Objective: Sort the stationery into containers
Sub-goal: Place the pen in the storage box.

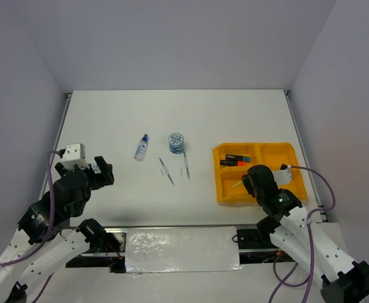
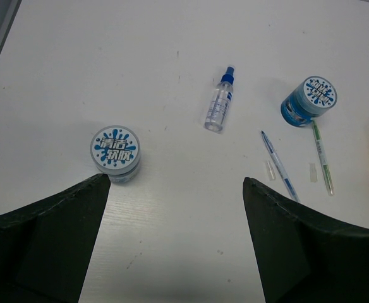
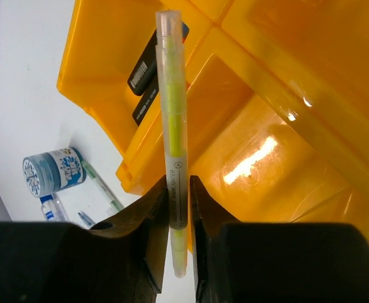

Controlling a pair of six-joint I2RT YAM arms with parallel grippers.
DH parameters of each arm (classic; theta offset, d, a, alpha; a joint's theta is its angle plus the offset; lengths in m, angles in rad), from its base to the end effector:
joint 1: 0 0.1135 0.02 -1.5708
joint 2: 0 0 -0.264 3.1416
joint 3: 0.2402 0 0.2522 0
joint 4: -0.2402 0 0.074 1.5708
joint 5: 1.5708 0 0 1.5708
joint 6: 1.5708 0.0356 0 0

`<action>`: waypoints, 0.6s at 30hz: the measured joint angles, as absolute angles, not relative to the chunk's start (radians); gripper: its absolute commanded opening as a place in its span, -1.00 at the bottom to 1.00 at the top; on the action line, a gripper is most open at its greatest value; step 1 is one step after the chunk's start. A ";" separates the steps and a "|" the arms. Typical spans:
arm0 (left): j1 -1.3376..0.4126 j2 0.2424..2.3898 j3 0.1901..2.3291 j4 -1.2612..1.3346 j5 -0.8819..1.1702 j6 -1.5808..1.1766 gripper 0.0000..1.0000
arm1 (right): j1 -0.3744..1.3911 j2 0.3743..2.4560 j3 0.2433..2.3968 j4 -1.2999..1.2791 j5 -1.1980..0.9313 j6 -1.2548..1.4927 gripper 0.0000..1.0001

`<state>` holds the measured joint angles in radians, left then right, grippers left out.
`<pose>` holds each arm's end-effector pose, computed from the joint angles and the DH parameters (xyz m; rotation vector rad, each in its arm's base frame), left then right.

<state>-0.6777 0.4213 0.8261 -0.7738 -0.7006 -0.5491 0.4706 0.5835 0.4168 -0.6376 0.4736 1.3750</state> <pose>0.0728 -0.0292 0.3366 -0.3338 1.8233 -0.1723 0.1183 0.0420 0.2013 1.2002 1.9610 0.4023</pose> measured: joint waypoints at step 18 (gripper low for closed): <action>-0.675 0.432 0.824 -0.756 -0.696 -0.550 0.99 | 0.485 0.583 0.542 -0.629 0.379 1.222 0.54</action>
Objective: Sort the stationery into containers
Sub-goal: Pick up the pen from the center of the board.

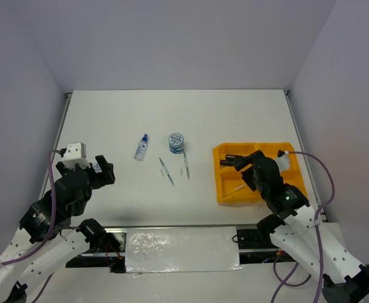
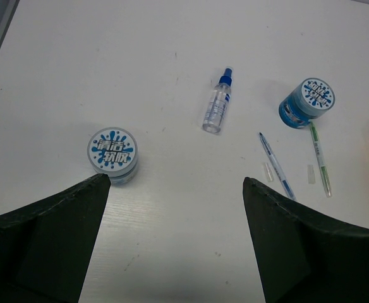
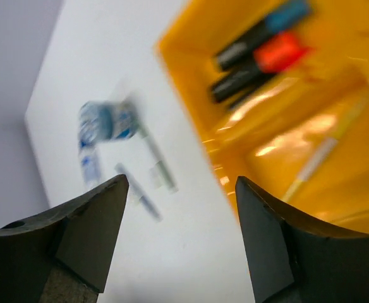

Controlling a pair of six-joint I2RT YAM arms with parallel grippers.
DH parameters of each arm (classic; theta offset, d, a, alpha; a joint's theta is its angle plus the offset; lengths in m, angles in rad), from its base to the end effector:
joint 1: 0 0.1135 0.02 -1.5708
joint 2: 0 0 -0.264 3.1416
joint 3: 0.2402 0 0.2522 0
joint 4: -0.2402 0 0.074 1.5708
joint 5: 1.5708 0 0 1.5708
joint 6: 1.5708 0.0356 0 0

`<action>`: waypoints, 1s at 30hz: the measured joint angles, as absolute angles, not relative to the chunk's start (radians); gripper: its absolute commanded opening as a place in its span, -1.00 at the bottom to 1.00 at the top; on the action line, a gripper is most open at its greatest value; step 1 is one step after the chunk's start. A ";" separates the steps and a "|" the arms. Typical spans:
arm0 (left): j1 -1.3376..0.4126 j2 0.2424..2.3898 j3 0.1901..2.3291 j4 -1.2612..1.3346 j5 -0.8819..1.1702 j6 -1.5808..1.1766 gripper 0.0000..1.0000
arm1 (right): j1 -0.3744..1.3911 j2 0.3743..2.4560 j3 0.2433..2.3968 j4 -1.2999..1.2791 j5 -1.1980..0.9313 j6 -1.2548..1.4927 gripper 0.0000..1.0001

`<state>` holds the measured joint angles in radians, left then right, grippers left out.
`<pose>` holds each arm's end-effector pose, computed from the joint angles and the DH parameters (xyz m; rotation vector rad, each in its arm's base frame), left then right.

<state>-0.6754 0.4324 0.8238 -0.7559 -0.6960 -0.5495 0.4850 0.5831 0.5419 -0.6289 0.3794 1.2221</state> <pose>0.0755 -0.0313 0.3369 -0.3349 1.8211 -0.1781 0.1218 0.0493 0.2422 0.9954 2.0034 0.5305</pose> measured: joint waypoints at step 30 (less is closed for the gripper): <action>-0.400 0.539 0.824 -0.724 -0.570 -0.497 0.99 | 0.910 1.899 1.364 -0.484 0.039 0.285 -0.08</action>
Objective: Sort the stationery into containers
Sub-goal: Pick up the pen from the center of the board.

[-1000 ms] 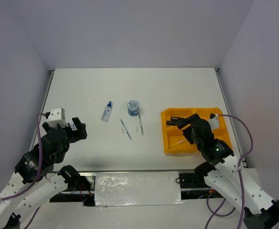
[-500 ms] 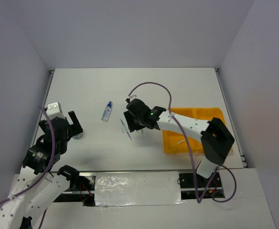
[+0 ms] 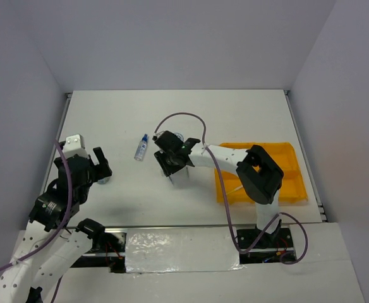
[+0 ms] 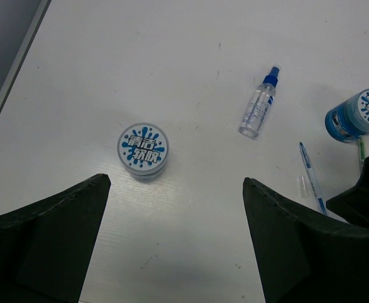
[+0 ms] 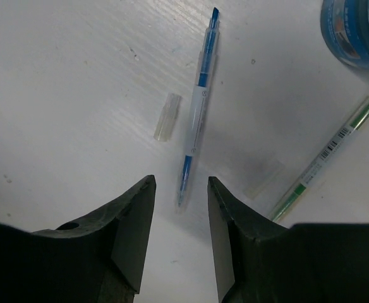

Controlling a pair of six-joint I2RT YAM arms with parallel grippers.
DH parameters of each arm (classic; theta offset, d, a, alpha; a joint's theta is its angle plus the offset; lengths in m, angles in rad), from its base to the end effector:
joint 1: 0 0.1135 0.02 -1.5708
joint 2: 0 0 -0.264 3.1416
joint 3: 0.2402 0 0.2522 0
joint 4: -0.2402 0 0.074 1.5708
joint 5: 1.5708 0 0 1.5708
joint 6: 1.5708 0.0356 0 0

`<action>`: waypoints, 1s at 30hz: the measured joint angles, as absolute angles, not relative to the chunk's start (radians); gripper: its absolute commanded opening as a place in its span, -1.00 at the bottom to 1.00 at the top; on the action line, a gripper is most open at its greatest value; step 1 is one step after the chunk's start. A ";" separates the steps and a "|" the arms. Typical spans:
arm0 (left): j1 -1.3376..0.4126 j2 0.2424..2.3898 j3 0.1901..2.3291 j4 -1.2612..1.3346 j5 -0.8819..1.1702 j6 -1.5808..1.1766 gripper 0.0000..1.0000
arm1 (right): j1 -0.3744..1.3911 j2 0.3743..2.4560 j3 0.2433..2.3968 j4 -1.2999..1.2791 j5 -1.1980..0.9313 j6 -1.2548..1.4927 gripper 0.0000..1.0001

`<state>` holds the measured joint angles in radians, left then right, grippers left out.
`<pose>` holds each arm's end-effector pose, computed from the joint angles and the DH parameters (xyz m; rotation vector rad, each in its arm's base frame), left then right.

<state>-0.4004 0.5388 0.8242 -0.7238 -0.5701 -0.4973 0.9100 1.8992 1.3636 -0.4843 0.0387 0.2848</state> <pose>0.1048 -0.0235 0.3314 -0.4463 1.8842 -0.0225 0.2489 0.3179 0.1966 -0.7980 2.5162 0.3774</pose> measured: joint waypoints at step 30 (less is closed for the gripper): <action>-0.400 0.519 0.816 -0.704 -0.540 -0.492 0.99 | 0.910 2.077 1.492 -0.533 0.102 0.278 -0.40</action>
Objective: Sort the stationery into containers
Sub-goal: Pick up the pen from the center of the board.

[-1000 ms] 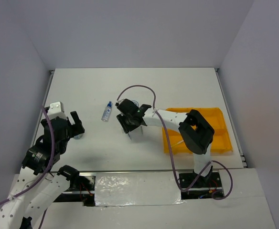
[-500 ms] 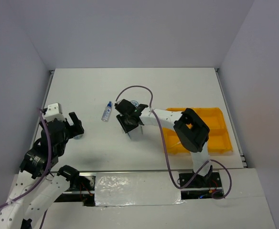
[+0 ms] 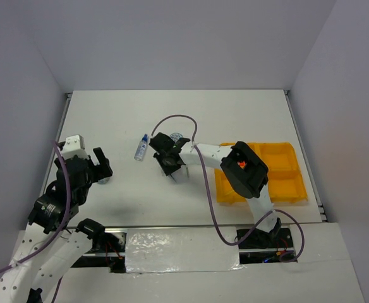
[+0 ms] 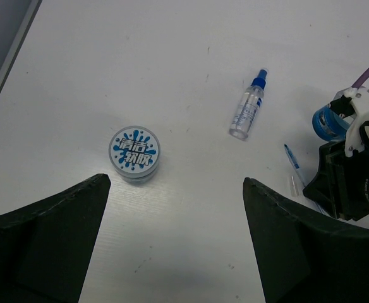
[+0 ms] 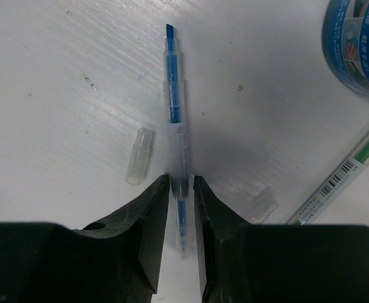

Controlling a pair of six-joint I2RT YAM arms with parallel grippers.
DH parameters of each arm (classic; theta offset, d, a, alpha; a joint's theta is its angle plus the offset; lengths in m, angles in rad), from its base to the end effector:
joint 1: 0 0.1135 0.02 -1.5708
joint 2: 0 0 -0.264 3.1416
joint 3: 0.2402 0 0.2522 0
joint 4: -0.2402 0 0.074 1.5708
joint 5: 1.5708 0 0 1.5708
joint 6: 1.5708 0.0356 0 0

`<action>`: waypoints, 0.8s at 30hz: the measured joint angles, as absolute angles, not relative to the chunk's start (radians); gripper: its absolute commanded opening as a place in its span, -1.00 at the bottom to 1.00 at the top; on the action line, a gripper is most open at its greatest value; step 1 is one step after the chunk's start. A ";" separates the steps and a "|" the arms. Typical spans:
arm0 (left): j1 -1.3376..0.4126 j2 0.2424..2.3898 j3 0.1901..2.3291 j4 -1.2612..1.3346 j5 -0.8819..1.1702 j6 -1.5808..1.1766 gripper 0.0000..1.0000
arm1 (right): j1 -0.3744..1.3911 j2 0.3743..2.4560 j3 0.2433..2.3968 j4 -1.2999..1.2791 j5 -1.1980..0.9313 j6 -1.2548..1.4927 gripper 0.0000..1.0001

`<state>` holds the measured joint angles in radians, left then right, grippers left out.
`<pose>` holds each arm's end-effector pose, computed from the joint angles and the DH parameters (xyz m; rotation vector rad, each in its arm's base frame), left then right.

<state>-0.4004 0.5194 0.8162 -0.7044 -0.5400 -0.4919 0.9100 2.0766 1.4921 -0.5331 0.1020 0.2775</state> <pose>0.1024 -0.0235 0.3321 -0.4293 1.8696 -0.0642 0.2687 0.3398 0.1609 -0.8096 2.5764 0.2341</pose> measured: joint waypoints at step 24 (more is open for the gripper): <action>-0.392 0.562 0.815 -0.700 -0.524 -0.480 0.99 | 0.905 1.873 1.485 -0.611 0.224 0.400 -1.00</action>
<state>-0.3916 0.5617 0.8154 -0.7002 -0.5243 -0.4797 0.9054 1.8729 1.4845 -0.6113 0.2237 0.4004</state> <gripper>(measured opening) 0.994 0.044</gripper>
